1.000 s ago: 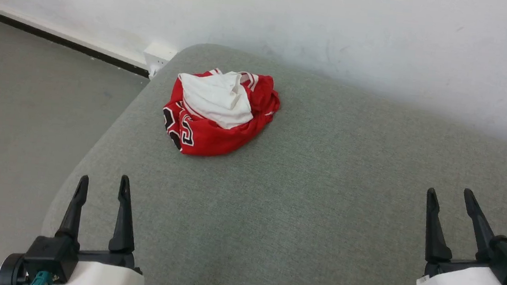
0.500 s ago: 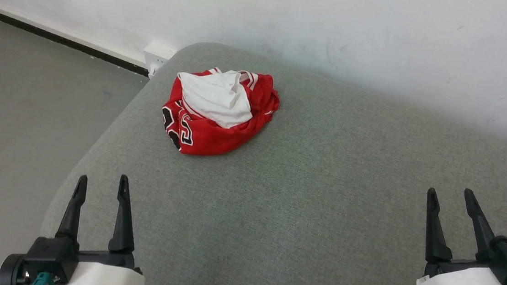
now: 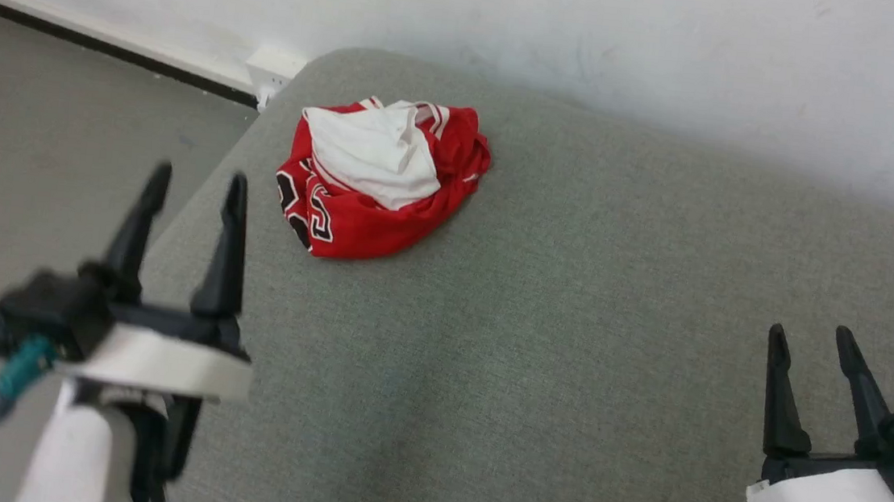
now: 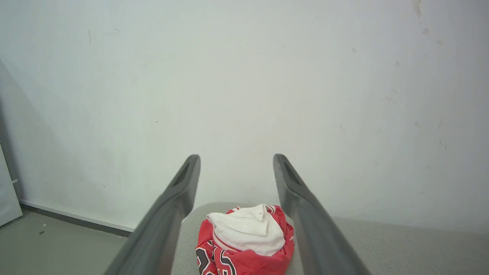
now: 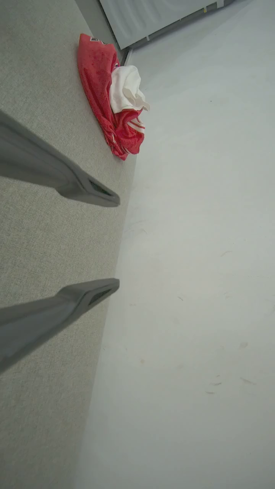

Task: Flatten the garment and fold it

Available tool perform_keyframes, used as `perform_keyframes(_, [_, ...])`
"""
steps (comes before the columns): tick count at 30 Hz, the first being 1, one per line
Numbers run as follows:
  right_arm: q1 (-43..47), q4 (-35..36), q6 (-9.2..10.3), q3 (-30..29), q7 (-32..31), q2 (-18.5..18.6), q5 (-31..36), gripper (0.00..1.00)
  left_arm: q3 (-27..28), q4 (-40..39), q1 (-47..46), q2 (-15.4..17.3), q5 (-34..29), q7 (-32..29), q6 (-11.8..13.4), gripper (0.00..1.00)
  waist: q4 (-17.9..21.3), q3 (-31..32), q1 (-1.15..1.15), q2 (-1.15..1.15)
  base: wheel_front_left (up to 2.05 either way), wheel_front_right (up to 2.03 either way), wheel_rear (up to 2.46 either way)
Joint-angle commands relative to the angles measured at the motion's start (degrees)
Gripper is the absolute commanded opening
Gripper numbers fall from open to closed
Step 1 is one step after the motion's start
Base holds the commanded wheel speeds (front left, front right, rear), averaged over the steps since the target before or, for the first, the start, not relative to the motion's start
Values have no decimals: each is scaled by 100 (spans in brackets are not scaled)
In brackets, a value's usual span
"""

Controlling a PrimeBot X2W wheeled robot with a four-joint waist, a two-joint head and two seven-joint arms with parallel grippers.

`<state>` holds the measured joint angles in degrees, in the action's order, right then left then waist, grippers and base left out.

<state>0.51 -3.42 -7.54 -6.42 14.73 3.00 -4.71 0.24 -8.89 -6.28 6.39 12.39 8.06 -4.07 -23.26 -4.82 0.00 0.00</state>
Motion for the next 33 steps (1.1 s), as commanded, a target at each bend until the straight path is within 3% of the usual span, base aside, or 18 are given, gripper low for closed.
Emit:
perform_keyframes(1, [-9, 46, 5, -25, 27, -13, 63, 100, -6, -35, -305, 167, 0, -151, -64, 100, -4, -174, 0, 0, 0, 0, 0])
perform_keyframes(8, [-196, 233, 5, -77, 27, -13, 364, 100, -88, 386, -2056, 741, -116, -1155, -146, 100, 75, -733, 0, 0, 0, 0, 0])
perform_keyframes(12, [-361, 418, 5, -44, 27, -13, 535, 100, -104, 942, -2938, 881, 113, -1570, -211, 100, 184, -1079, 0, 0, 0, 0, 0])
perform_keyframes(22, [-681, 962, 5, 96, 27, -13, 940, 100, -651, 2483, -4105, 1432, 811, -2541, -334, 100, 497, -1831, 0, 0, 0, 0, 0])
perform_keyframes(28, [-693, 1235, 5, 121, 27, -13, 1114, 100, -1440, 2954, -4444, 1838, 2049, -3456, -340, 100, 702, -2219, 0, 0, 0, 0, 0])
perform_keyframes(33, [-745, 1398, 5, 125, 17, -13, 1217, 100, -1713, 3455, -4627, 2150, 2477, -4041, -340, 100, 890, -2539, 0, 0, 0, 0, 0])
